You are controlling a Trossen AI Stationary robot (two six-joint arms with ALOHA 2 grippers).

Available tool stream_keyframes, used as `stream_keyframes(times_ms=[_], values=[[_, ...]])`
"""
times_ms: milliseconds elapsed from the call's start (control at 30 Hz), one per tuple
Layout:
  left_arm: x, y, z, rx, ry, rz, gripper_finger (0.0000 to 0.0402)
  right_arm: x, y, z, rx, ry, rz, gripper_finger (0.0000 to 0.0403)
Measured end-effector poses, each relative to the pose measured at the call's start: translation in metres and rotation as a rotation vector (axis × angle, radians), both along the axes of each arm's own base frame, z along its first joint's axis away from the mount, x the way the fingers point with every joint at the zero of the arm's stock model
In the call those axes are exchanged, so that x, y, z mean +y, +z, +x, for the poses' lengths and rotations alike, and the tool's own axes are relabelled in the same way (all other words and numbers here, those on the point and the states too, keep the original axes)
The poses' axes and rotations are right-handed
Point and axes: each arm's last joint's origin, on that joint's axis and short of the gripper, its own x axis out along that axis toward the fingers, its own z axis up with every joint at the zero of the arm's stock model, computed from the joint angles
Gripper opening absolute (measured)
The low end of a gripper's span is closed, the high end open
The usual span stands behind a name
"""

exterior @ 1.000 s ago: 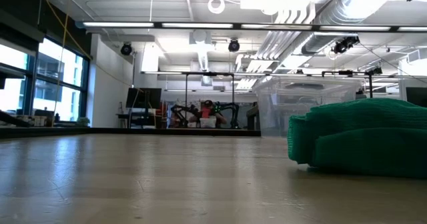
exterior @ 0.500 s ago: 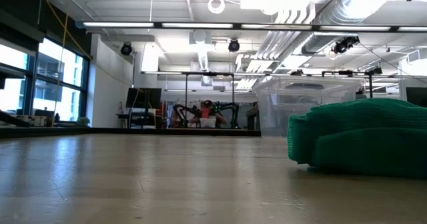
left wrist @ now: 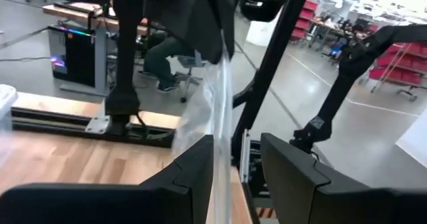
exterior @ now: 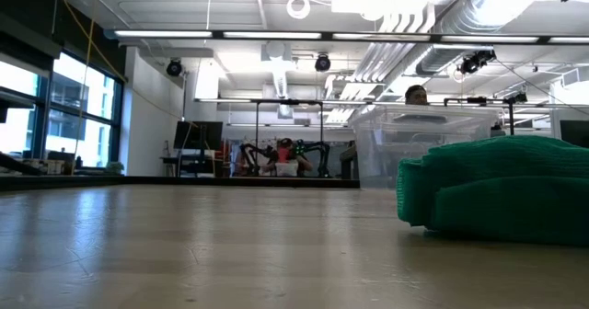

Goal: Roll bandage
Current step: Open the transparent zip bag

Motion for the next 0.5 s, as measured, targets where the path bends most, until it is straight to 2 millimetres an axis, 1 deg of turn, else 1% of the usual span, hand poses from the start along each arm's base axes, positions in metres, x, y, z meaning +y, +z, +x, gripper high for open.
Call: stream_keyframes(times_ms=[167, 233, 300, 367, 500], values=[[-0.002, -0.012, 0.004, 0.086, -0.008, 0.005, 0.0089, 0.0, 0.0, 0.0, -0.001, -0.007, -0.003, 0.0], [-0.002, -0.015, 0.004, 0.111, -0.007, 0.006, 0.0066, 0.0, 0.0, 0.0, 0.003, -0.008, -0.004, 0.0], [-0.002, -0.017, 0.004, 0.131, -0.007, 0.013, 0.0032, -0.001, -0.003, -0.001, 0.03, -0.035, -0.025, 0.0], [-0.001, -0.021, 0.002, 0.171, -0.006, 0.033, 0.0009, -0.001, -0.01, 0.0, 0.081, -0.075, -0.053, 0.0], [0.0, -0.029, 0.0, 0.251, 0.02, 0.054, 0.0003, 0.0, -0.036, 0.012, 0.25, -0.201, -0.111, 0.0]])
